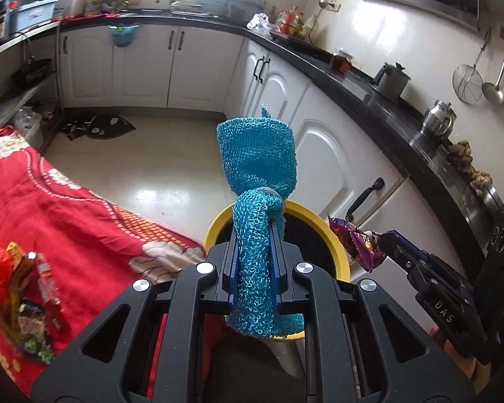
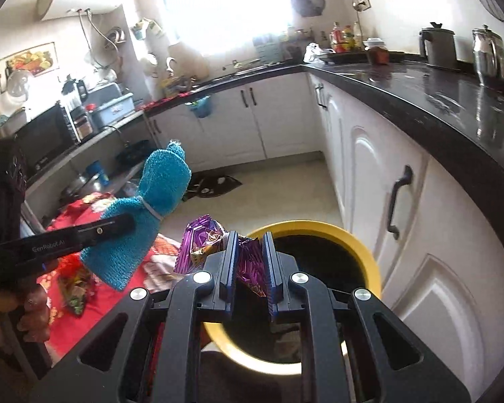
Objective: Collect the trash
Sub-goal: 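Carry the blue sponge and purple wrapper in both grippers over the bin, then open both grippers to drop the sponge and wrapper into the bin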
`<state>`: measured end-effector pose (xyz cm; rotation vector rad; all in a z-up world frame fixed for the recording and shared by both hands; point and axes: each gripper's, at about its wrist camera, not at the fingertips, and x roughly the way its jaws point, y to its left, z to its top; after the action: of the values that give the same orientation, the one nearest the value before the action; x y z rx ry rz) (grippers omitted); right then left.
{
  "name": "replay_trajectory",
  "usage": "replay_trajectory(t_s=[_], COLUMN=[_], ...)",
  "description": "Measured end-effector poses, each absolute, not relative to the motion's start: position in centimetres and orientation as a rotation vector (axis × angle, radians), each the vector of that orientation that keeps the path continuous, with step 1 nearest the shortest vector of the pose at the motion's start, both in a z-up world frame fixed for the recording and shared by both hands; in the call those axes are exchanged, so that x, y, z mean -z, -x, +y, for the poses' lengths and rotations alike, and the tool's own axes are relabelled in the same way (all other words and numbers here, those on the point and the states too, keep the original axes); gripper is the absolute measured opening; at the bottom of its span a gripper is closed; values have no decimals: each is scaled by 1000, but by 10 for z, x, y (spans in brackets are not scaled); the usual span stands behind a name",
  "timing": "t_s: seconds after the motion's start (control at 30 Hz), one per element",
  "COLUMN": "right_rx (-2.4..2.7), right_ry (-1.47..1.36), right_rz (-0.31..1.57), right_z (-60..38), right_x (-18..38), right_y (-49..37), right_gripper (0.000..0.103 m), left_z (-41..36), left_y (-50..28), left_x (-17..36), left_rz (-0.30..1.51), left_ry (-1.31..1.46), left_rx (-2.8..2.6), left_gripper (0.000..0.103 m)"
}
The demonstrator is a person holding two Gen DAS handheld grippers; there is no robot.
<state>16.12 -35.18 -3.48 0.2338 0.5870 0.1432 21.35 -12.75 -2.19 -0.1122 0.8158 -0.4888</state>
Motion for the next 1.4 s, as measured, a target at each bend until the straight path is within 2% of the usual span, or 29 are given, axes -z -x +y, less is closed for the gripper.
replay_trajectory(t_s=[0.57,0.63,0.67,0.73,0.8,0.87,0.9,1.03,1.2,1.3,1.4], right_rx=[-51,-47,-43,-26,-12,0,7,19,25,36,28], right_ry=[-184,-186,-184,-179,-181,-188,-187,-200,-203,-209,-208], right_rz=[722,738,743,746,743,731,726,715,697,672,654], right_z=[-363,-364,-364,-365,-365,-368,-369,-373,-371,-369,-366], right_x=[91,97,98,101,101,101,100,97,90,82,74], right_y=[-195,-201,-203,-207,-207,-205,-203,-198,-192,-186,-182], right_gripper=[15,18,18,27,44,53,55,66,74,80,81], left_z=[-172,-176,-177,-178,-177,-175,-173,-164,-151,-142,-135], left_y=[-256,-261,-263,-266,-269,-270,-271,-269,-263,-257,-252], left_x=[66,70,72,75,76,76,75,73,64,55,48], left_rz=[929,940,945,949,945,944,940,929,899,870,855], left_ry=[78,76,80,83,88,97,102,120,137,149,160], left_rx=[514,511,511,506,497,489,483,453,429,410,396], left_gripper=[11,12,14,19,33,40,46,61,90,92,92])
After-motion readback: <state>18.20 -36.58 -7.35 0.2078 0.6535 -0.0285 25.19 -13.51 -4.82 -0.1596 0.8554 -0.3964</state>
